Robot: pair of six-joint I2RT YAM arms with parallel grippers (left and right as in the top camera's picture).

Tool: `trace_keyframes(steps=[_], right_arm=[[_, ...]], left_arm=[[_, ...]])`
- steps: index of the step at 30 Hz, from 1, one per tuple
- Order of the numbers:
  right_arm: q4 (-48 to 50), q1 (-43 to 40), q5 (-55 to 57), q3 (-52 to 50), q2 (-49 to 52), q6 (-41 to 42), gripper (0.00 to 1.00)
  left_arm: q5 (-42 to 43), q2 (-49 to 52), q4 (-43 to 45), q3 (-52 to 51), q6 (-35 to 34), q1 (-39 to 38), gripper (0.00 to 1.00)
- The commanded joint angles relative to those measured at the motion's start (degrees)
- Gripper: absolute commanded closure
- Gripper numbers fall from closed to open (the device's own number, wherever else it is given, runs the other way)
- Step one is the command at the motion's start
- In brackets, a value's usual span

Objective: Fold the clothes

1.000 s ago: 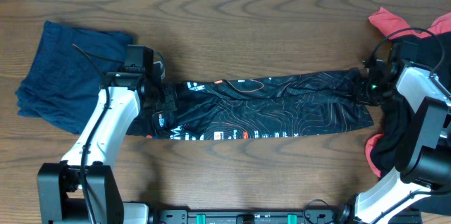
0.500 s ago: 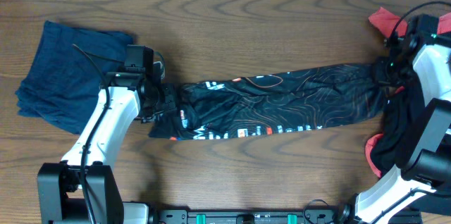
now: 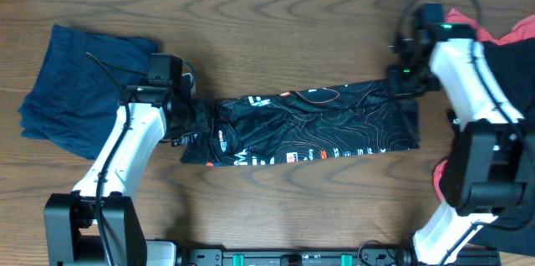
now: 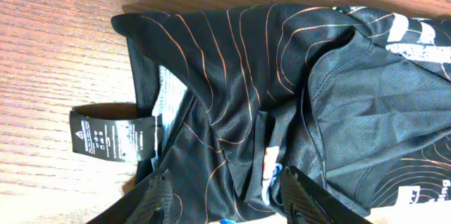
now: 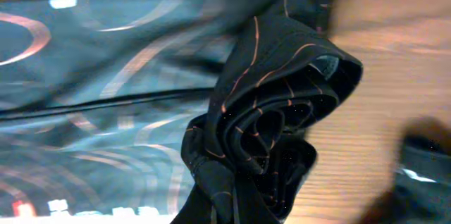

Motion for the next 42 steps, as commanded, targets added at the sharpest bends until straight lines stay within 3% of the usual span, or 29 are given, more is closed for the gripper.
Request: trace_keyframes(steps=[1, 9, 22, 24, 27, 32, 37, 42], right_arm=[[-0.35, 5.11, -0.42, 0.87, 0.02, 3.34, 0.99], [-0.20, 15.96, -0.42, 0.87, 0.20, 6.36, 0.99], [0.09, 20.92, -0.74, 0.87, 1.22, 8.87, 0.99], [0.02, 21.20, -2.29, 0.87, 1.22, 8.81, 0.92], [-0.04, 21.49, -4.72, 0.87, 1.22, 6.62, 0.66], [-0.02, 21.22, -0.17, 0.87, 1.20, 5.75, 0.71], [-1.40, 20.11, 13.14, 0.87, 1.20, 15.45, 0.66], [-2.75, 17.97, 7.98, 0.37, 1.22, 13.68, 0.60]], left_arm=[[-0.13, -0.66, -0.26, 0.90, -0.09, -0.02, 0.48], [-0.13, -0.66, -1.16, 0.90, -0.09, -0.02, 0.48], [-0.15, -0.66, -1.33, 0.90, -0.09, -0.02, 0.48], [-0.13, -0.66, -1.31, 0.90, -0.07, -0.02, 0.48], [-0.15, -0.66, -1.31, 0.90, -0.07, -0.02, 0.48], [-0.15, -0.66, -1.31, 0.90, -0.07, -0.02, 0.48], [-0.13, -0.66, -1.31, 0.90, -0.07, -0.02, 0.48], [-0.13, -0.66, -1.29, 0.90, -0.07, -0.02, 0.48]])
